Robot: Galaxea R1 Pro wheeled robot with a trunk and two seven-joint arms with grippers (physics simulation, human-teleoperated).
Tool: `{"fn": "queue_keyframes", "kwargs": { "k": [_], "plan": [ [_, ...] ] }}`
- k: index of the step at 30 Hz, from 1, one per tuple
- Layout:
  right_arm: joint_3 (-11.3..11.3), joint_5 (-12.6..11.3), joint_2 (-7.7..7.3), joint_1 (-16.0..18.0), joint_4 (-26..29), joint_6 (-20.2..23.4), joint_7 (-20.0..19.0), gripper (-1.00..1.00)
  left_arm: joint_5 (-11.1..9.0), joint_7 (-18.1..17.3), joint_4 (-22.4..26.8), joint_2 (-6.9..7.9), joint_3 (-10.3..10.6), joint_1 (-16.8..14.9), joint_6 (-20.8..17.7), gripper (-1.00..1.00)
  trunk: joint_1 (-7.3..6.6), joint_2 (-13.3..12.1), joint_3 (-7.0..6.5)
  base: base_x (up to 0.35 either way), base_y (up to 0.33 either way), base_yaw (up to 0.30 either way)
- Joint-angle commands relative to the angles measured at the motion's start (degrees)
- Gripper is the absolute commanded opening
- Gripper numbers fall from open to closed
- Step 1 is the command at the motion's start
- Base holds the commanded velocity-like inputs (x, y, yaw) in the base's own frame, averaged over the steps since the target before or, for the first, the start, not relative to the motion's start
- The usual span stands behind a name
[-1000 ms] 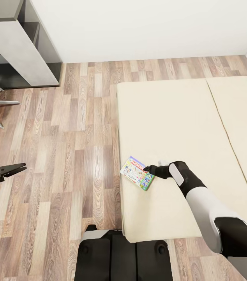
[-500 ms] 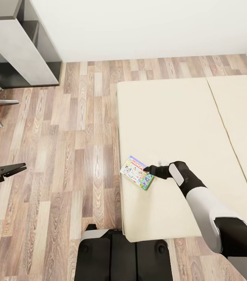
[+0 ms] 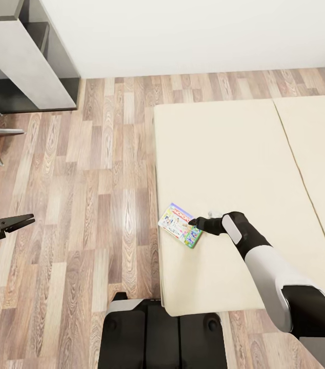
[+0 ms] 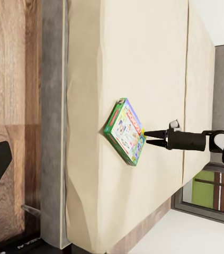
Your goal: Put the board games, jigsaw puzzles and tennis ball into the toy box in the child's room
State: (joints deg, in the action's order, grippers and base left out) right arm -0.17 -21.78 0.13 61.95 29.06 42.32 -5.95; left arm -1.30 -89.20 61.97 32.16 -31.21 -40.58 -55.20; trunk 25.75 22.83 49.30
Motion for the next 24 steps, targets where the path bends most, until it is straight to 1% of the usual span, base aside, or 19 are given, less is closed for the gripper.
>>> {"fn": "queue_keyframes", "kwargs": {
  "k": [1,14,24],
  "plan": [
    [-0.04,0.25,0.01,0.02,0.04,0.23,-0.22,1.0,0.07,-0.27,0.0,0.01,0.0,0.0,-0.61,1.0,0.03,0.09,0.07,0.0,0.0,0.0],
    [-0.09,0.25,0.26,0.02,0.06,0.22,-0.21,1.0,0.07,-0.26,0.0,0.01,0.01,0.01,-0.61,1.0,0.03,0.09,0.18,0.0,0.0,0.0],
    [-0.09,0.25,0.46,0.02,0.08,0.2,-0.2,1.0,0.07,-0.21,0.0,0.01,0.02,0.02,-0.61,1.0,0.03,0.09,0.85,0.0,0.0,0.0]
  ]
}}
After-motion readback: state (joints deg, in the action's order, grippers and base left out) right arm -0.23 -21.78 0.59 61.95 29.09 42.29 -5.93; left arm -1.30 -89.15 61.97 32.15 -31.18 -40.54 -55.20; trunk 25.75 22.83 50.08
